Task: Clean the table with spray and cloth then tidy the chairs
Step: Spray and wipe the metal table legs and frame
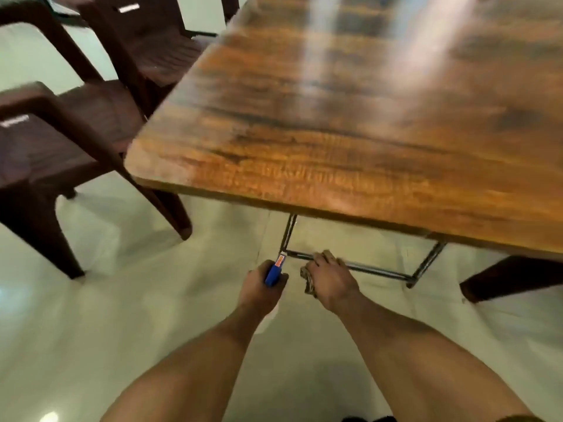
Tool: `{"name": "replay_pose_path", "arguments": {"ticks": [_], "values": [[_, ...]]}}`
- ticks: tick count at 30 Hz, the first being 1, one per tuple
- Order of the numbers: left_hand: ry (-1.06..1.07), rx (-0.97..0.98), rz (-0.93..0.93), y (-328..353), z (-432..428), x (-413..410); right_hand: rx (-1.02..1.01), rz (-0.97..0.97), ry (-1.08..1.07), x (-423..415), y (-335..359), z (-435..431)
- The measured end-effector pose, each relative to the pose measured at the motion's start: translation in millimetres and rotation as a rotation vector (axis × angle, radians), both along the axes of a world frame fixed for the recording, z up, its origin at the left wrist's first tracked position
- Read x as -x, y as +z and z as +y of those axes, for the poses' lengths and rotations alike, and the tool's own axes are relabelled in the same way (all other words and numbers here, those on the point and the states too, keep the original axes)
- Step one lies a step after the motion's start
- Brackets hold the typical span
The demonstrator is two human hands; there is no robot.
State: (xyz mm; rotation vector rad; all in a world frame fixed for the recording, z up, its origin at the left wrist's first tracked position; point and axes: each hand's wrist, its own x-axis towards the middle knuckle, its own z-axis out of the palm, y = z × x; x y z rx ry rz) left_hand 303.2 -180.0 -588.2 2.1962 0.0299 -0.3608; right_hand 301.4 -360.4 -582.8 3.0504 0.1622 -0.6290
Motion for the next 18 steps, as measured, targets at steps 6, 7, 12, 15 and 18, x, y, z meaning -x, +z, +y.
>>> {"name": "replay_pose_path", "arguments": {"ticks": [6, 7, 12, 15, 18], "values": [[-0.013, 0.076, -0.089, -95, -9, -61, 0.002, -0.053, -0.020, -33, -101, -27], [-0.005, 0.094, -0.106, -103, -11, -69, -0.011, -0.066, -0.035, -35, -108, -28], [-0.006, 0.146, -0.194, -127, -21, -79, -0.087, -0.116, -0.120, -34, -131, -37], [0.055, 0.181, -0.203, -136, -25, -81, -0.174, -0.153, -0.253, -41, -134, -35], [0.051, 0.225, -0.193, -143, -29, -85, -0.332, -0.192, -0.491, -52, -131, -34]]}}
